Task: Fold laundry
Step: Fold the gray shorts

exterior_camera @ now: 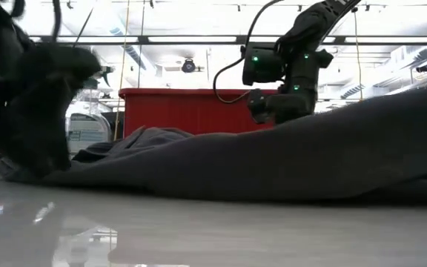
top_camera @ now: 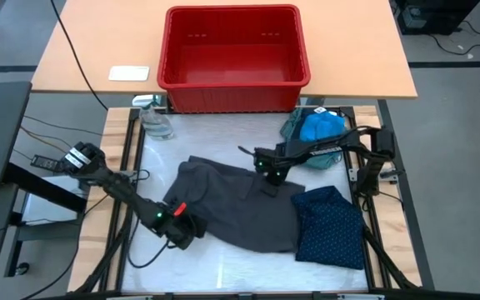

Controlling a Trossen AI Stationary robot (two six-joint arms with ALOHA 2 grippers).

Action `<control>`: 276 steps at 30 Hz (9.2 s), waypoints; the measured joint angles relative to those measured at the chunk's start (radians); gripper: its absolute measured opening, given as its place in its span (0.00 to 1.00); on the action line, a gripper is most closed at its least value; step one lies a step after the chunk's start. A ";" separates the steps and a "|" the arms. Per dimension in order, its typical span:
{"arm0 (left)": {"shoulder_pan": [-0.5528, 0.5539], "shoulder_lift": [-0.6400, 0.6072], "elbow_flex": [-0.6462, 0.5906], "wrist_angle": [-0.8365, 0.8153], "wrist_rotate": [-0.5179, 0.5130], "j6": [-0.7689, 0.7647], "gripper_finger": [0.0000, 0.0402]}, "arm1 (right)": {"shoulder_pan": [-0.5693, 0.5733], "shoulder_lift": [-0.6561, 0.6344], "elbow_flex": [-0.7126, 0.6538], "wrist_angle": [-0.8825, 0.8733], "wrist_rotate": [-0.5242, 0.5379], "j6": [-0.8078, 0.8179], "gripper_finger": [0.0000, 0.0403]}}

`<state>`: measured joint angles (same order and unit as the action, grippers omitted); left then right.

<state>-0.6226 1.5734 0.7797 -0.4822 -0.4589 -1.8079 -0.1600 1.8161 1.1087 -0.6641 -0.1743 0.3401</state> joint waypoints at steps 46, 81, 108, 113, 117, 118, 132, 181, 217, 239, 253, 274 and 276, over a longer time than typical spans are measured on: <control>-0.033 -0.303 -0.030 -0.133 -0.068 0.021 0.38 | 0.175 -0.005 -0.018 0.178 -0.254 0.223 0.00; -0.026 -0.304 -0.245 0.180 -0.083 0.024 0.38 | 0.272 -0.041 -0.170 0.246 -0.099 0.301 0.00; -0.034 -0.480 -0.296 -0.050 -0.014 -0.041 0.58 | 0.158 -0.171 -0.176 0.552 -0.138 0.284 0.37; -0.025 -0.439 -0.296 -0.106 -0.010 -0.110 0.75 | 0.121 -0.168 -0.175 0.689 -0.133 0.230 0.52; 0.006 -0.409 -0.296 -0.104 -0.010 -0.112 0.81 | 0.094 -0.167 -0.175 0.748 -0.132 0.297 0.61; 0.014 -0.403 -0.296 -0.103 -0.010 -0.113 0.82 | 0.087 -0.167 -0.175 0.756 -0.136 0.306 0.63; 0.113 -0.376 -0.297 -0.095 -0.026 -0.085 0.82 | 0.004 -0.165 -0.175 0.794 -0.150 0.275 0.81; 0.216 -0.197 -0.297 0.254 -0.079 0.316 0.54 | -0.157 0.221 -0.049 1.195 -0.482 0.634 0.79; 0.319 -0.198 -0.297 0.337 -0.050 0.550 0.34 | -0.102 0.211 -0.018 0.933 -0.172 0.388 0.63; 0.316 -0.261 -0.273 0.299 -0.084 0.626 0.03 | -0.129 0.074 -0.018 0.936 -0.231 0.242 0.03; 0.317 -0.523 0.190 -0.072 -0.390 1.329 0.03 | -0.152 -0.287 -0.016 1.061 -0.093 -0.203 0.03; 0.182 -0.211 0.573 -0.082 -0.090 1.469 0.04 | 0.054 -0.566 0.041 0.361 -0.119 -0.237 0.03; 0.157 -0.140 0.538 -0.062 -0.084 1.346 0.04 | 0.106 -0.566 -0.014 0.282 -0.093 -0.129 0.03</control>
<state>-0.4659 1.4335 1.3181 -0.5442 -0.5428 -0.4623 -0.0537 1.2499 1.0950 -0.3825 -0.2673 0.2113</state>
